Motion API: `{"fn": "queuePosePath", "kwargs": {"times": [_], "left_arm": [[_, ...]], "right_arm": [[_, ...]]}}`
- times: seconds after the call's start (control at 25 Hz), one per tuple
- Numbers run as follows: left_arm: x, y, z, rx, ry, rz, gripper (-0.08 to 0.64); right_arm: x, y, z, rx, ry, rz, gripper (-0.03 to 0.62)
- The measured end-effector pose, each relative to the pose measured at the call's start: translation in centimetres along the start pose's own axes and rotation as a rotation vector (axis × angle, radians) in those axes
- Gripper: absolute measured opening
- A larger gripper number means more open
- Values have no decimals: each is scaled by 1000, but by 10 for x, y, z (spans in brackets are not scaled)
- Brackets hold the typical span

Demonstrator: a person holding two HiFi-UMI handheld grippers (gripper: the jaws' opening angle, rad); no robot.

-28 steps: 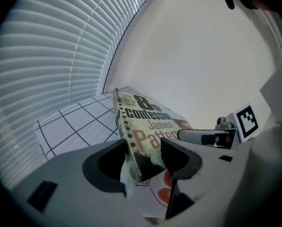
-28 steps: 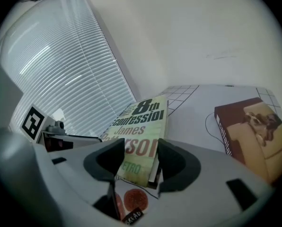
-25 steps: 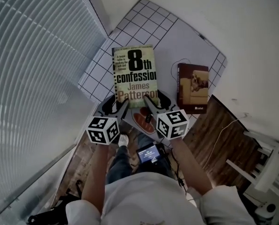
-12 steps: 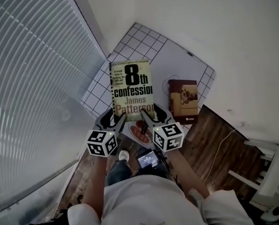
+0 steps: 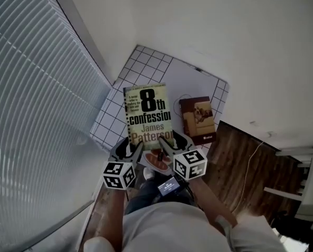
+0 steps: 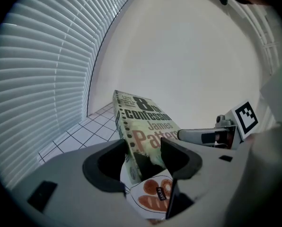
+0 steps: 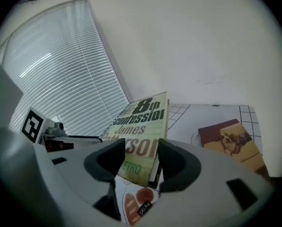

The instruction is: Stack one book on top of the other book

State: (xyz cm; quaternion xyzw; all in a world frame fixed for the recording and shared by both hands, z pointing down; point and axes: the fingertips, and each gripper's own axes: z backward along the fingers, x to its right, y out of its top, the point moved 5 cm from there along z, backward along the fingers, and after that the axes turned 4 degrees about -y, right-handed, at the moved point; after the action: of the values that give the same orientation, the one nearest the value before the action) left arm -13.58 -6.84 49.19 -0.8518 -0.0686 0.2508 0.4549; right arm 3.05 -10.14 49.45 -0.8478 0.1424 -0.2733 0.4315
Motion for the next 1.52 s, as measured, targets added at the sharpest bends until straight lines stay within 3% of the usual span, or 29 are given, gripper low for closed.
{"fn": "queuePosePath", "kwargs": {"times": [0.36,0.84,1.52], "left_arm": [[-2,1,15,9,-87,-5,239],[23,-1,6,-15,-160,-71,239],[102,-7,-51,-41,-93,-35,239]], "right_arm": [[-21,0,17,26,-77,7,216],[-6,-10,45,44,-128,-49,216],[85,-1,84,-18,-43,-50,215]]}}
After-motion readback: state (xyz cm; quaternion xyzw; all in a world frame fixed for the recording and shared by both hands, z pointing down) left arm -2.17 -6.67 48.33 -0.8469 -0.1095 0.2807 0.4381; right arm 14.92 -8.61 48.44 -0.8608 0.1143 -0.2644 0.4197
